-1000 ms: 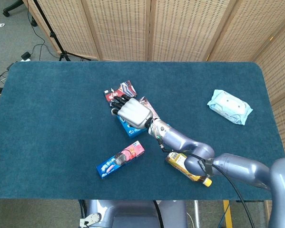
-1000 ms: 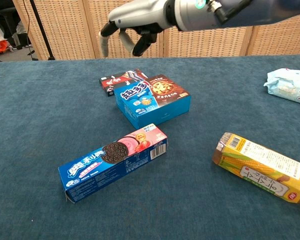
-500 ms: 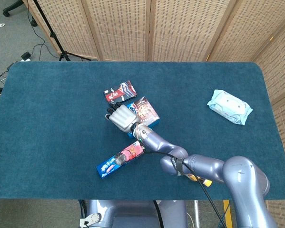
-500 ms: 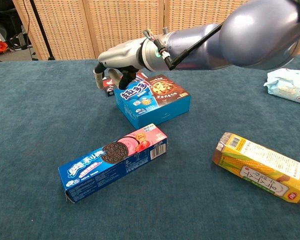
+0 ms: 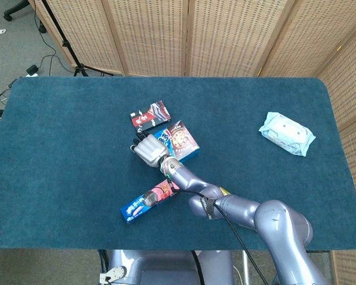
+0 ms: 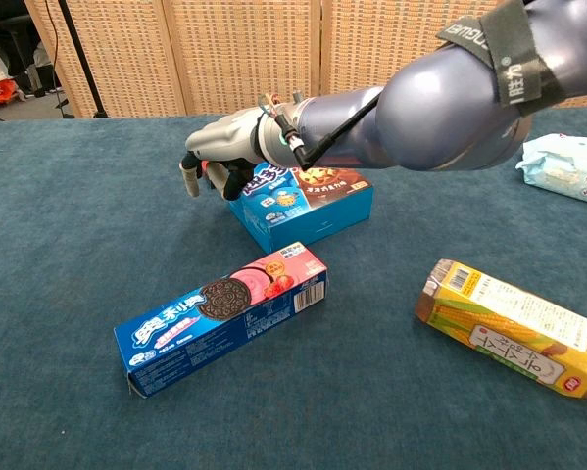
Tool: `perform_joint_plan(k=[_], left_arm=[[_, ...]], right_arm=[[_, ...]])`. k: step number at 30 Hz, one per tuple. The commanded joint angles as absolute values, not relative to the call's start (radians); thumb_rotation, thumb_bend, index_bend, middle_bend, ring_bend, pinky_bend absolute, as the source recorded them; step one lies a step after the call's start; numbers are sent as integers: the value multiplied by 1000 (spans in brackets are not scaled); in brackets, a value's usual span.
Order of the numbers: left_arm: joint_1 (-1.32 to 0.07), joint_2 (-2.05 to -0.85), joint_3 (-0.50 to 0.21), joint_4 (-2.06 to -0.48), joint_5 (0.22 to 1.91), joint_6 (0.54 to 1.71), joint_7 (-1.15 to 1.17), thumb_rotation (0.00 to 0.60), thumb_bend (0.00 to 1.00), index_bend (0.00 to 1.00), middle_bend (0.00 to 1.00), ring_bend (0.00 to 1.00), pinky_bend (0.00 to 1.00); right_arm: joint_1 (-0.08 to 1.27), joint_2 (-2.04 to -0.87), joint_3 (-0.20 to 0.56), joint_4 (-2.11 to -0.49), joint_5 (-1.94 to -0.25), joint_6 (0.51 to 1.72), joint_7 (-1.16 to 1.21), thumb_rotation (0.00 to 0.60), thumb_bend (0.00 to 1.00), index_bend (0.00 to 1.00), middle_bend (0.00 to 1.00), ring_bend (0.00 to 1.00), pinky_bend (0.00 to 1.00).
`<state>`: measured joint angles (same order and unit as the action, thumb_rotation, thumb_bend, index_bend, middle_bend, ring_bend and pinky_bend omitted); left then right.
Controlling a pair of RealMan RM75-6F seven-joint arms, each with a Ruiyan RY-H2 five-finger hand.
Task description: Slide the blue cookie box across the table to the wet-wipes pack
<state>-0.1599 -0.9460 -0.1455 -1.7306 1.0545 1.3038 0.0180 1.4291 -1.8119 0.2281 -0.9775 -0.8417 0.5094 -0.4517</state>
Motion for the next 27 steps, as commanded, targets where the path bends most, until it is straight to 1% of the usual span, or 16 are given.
perform_joint_plan(k=[1, 8, 11, 13, 16, 18, 20, 22, 27], left_arm=[[-158, -945, -148, -1729, 1054, 1303, 14, 600, 0, 0, 0, 0, 0], [-159, -945, -147, -1728, 1062, 1293, 13, 600, 0, 0, 0, 0, 0], [-157, -945, -148, -1730, 1064, 1297, 13, 600, 0, 0, 0, 0, 0], [-157, -945, -149, -1730, 1064, 1295, 13, 600, 0, 0, 0, 0, 0], [-158, -945, -148, -1731, 1067, 1291, 14, 600, 0, 0, 0, 0, 0], [-158, -945, -148, -1732, 1070, 1291, 16, 600, 0, 0, 0, 0, 0], [-156, -945, -146, -1735, 1075, 1293, 16, 600, 0, 0, 0, 0, 0], [-155, -945, -146, -1735, 1077, 1295, 18, 600, 0, 0, 0, 0, 0], [-154, -945, -146, -1739, 1081, 1296, 18, 600, 0, 0, 0, 0, 0]], right_arm=[[1434, -1817, 213, -957, -847, 515, -468, 600, 1000, 274, 176, 63, 133], [1430, -1808, 178, -927, -854, 514, -500, 600, 1000, 274, 179, 63, 133], [1427, -1798, 167, -924, -829, 506, -515, 600, 1000, 275, 211, 75, 133], [1424, -1789, 160, -932, -819, 509, -526, 600, 1000, 290, 242, 106, 133], [1415, -1764, 146, -960, -801, 515, -543, 600, 1000, 344, 294, 174, 138], [1410, -1748, 137, -979, -789, 519, -553, 600, 1000, 391, 333, 221, 164], [1402, -1726, 126, -1005, -772, 524, -562, 600, 1000, 418, 360, 252, 192], [1398, -1710, 121, -1025, -759, 528, -568, 600, 1000, 426, 377, 269, 205], [1391, -1673, 100, -1064, -734, 537, -586, 600, 1000, 429, 383, 276, 216]])
